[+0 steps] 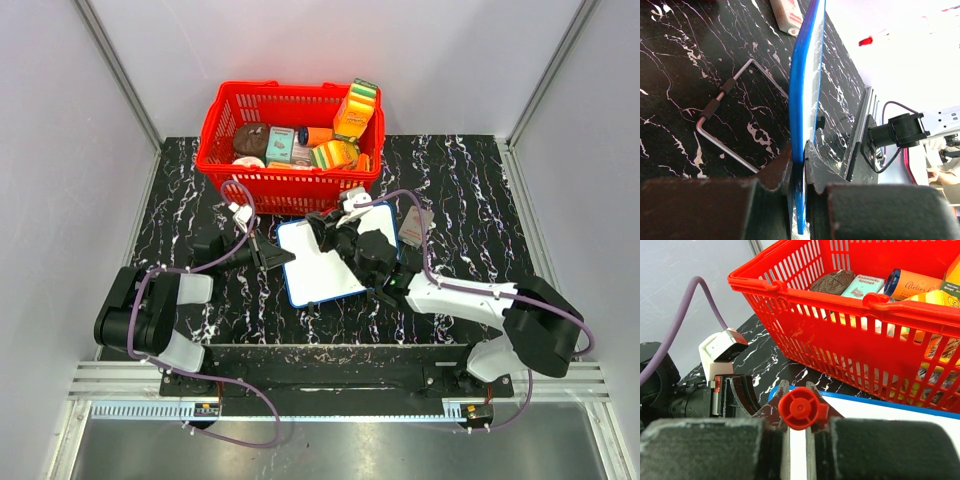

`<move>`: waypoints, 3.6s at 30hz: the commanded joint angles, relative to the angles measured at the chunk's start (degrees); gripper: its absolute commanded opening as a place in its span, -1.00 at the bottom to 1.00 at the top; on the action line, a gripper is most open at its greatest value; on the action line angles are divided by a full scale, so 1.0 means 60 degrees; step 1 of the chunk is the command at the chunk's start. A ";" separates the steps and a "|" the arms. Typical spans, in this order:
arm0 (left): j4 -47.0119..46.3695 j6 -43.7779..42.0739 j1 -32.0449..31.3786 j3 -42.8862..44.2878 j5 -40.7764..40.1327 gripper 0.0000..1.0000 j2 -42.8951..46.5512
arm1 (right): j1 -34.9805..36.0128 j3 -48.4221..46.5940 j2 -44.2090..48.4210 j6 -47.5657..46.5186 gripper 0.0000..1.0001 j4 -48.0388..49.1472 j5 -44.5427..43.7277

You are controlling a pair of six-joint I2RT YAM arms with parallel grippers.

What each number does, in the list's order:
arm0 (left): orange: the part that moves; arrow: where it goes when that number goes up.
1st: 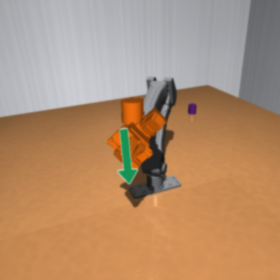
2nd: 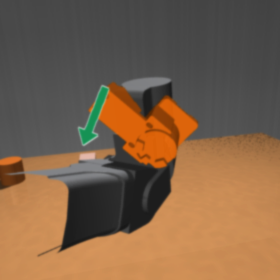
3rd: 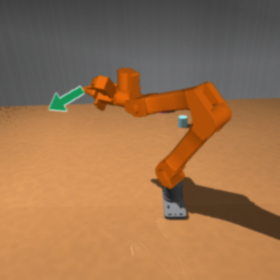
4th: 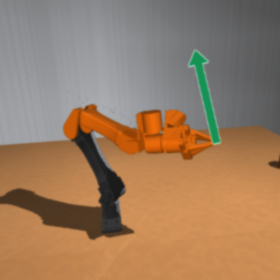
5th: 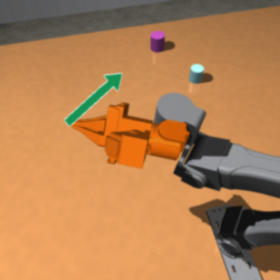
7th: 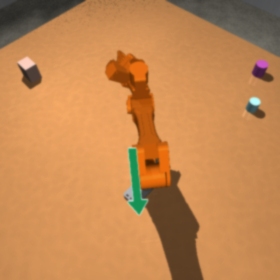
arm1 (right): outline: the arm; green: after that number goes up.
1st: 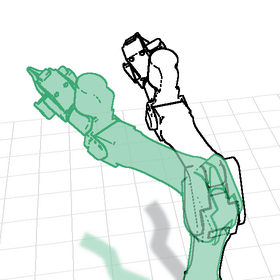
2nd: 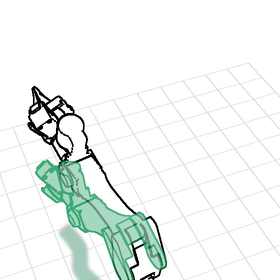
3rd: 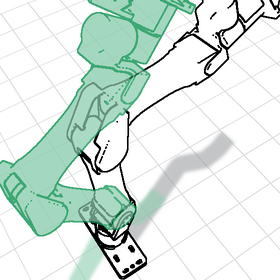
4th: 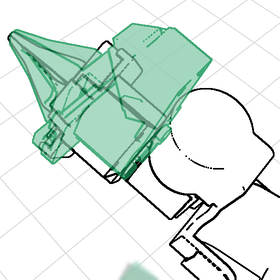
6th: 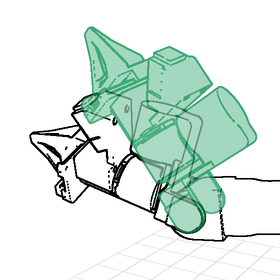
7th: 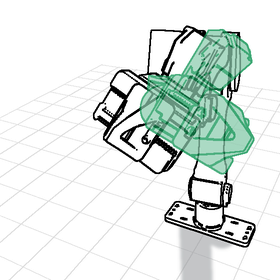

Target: Write a sentence on the whiteboard

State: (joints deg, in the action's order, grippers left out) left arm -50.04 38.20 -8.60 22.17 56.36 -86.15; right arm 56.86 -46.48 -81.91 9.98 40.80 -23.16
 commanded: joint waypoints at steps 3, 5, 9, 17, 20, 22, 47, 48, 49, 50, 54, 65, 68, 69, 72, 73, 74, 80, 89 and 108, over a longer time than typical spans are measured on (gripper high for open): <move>-0.0024 -0.0741 -0.0032 0.0186 -0.0457 -1.00 -0.0246 | 0.0162 -0.0090 -0.0323 -0.0169 -1.00 0.0832 -0.0622; -0.0097 -0.0697 -0.0031 0.0201 -0.0414 -1.00 -0.0305 | 0.0162 -0.0090 -0.0483 -0.0169 -1.00 0.0949 -0.0696; -0.0156 -0.0653 -0.0046 0.0186 -0.0399 -1.00 -0.0305 | 0.0162 -0.0119 -0.0704 -0.0125 -1.00 0.1082 -0.0711; -0.0170 -0.0653 -0.0031 0.0201 -0.0384 -1.00 -0.0305 | 0.0177 -0.0047 -0.0924 -0.0066 -1.00 0.1140 -0.0769; -0.0171 -0.0653 -0.0031 0.0201 -0.0384 -1.00 -0.0290 | 0.0177 0.0041 -0.0909 -0.0052 -1.00 0.1125 -0.0769; -0.0185 -0.0668 -0.0031 0.0201 -0.0384 -1.00 -0.0290 | 0.0191 0.0129 -0.0894 -0.0037 -1.00 0.1096 -0.0784; -0.0127 -0.0712 -0.0031 0.0245 -0.0399 -1.00 -0.0290 | 0.0425 0.1096 -0.0660 0.0212 -1.00 0.1052 -0.0593; -0.0127 -0.0726 -0.0031 0.0245 -0.0399 -1.00 -0.0290 | 0.0440 0.1111 -0.0646 0.0212 -1.00 0.1052 -0.0594; -0.0127 -0.0726 -0.0031 0.0230 -0.0399 -1.00 -0.0290 | 0.0469 0.1140 -0.0616 0.0198 -1.00 0.1038 -0.0623; -0.0112 -0.0726 -0.0031 0.0230 -0.0399 -1.00 -0.0305 | 0.0484 0.1169 -0.0616 0.0183 -1.00 0.1052 -0.0637; -0.0112 -0.0726 -0.0031 0.0245 -0.0399 -1.00 -0.0290 | 0.0528 0.1184 -0.0601 0.0197 -1.00 0.1082 -0.0638; -0.0097 -0.0741 -0.0031 0.0230 -0.0399 -1.00 -0.0305 | 0.0513 0.0950 0.0072 0.0154 -1.00 0.1594 -0.0930; -0.0097 -0.0741 -0.0031 0.0230 -0.0399 -1.00 -0.0305 | 0.0499 0.0760 0.0175 -0.0066 -1.00 0.1623 -0.1077; -0.0097 -0.0726 -0.0031 0.0230 -0.0399 -1.00 -0.0290 | 0.0513 0.0716 0.0175 -0.0110 -1.00 0.1653 -0.1135; -0.0097 -0.0741 -0.0046 0.0216 -0.0384 -1.00 -0.0305 | 0.0470 0.0481 0.0073 -0.0271 -1.00 0.1566 -0.1252; -0.0097 -0.0741 -0.0046 0.0230 -0.0370 -1.00 -0.0290 | 0.0411 0.0423 -0.0044 -0.0271 -1.00 0.1550 -0.1253; -0.0097 -0.0741 -0.0046 0.0216 -0.0370 -1.00 -0.0290 | 0.0411 0.0335 -0.0103 -0.0300 -1.00 0.1565 -0.1238; -0.0097 -0.0726 -0.0061 0.0216 -0.0370 -1.00 -0.0290 | 0.0279 0.0100 -0.0352 -0.0257 -1.00 0.1521 -0.1180; -0.0097 -0.0712 -0.0046 0.0230 -0.0355 -1.00 -0.0305 | 0.0016 -0.0237 -0.0806 0.0080 -1.00 0.1140 -0.0843; -0.0097 -0.0712 -0.0061 0.0259 -0.0340 -1.00 -0.0334 | -0.0073 0.0129 -0.0923 0.0564 -1.00 0.1082 -0.0549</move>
State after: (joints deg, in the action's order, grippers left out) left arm -50.24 38.83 -8.56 22.55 56.62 -87.18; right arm 56.86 -45.52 -87.31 12.16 45.54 -26.26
